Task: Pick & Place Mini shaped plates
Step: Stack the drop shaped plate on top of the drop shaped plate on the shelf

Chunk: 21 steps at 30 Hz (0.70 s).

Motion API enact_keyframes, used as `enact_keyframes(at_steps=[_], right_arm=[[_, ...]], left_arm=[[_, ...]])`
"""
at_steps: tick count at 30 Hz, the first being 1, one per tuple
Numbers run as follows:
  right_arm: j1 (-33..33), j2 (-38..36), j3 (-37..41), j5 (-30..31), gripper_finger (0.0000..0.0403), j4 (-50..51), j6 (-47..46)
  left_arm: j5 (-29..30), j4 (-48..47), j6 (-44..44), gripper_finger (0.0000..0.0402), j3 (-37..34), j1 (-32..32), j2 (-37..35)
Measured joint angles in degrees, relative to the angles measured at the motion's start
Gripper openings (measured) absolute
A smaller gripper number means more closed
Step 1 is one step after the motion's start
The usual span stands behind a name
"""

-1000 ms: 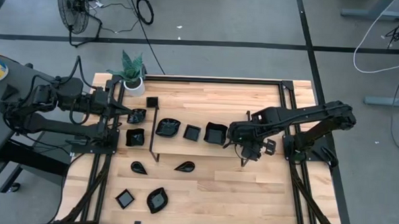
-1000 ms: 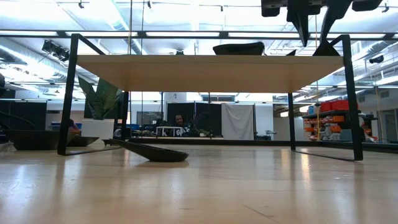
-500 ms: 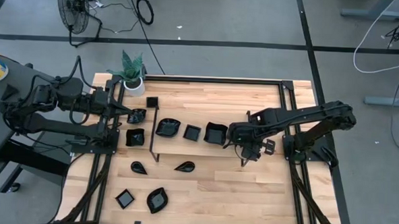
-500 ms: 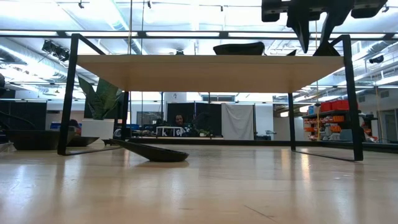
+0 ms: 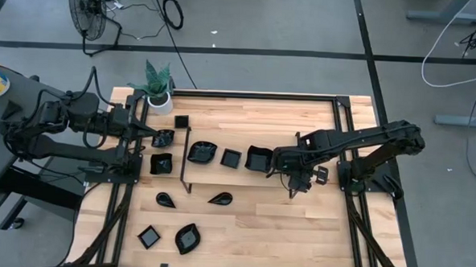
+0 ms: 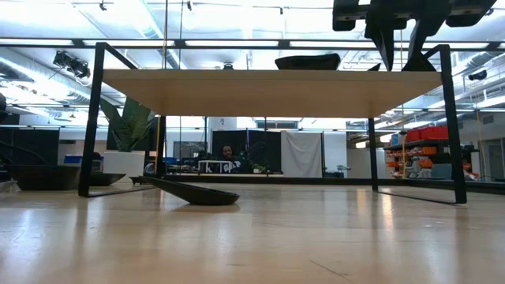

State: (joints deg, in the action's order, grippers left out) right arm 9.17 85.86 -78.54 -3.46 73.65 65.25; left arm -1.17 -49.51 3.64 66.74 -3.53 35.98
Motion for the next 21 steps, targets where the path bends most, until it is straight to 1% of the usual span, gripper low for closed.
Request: enact_keyframes(at_steps=[4,14,21], right_arm=[[0.0,0.0,0.0,0.0,0.0096,0.0,0.1],[0.0,0.0,0.0,0.0,0.0035,-0.1,0.1],[0.0,0.0,0.0,0.0,0.0013,-0.1,0.1]], left_arm=[[0.0,0.0,0.0,0.0003,0.0,0.0,0.0],[0.0,0.0,0.0,0.0003,0.0,0.0,0.0],[0.0,0.0,0.0,0.0003,0.0,0.0,0.0]])
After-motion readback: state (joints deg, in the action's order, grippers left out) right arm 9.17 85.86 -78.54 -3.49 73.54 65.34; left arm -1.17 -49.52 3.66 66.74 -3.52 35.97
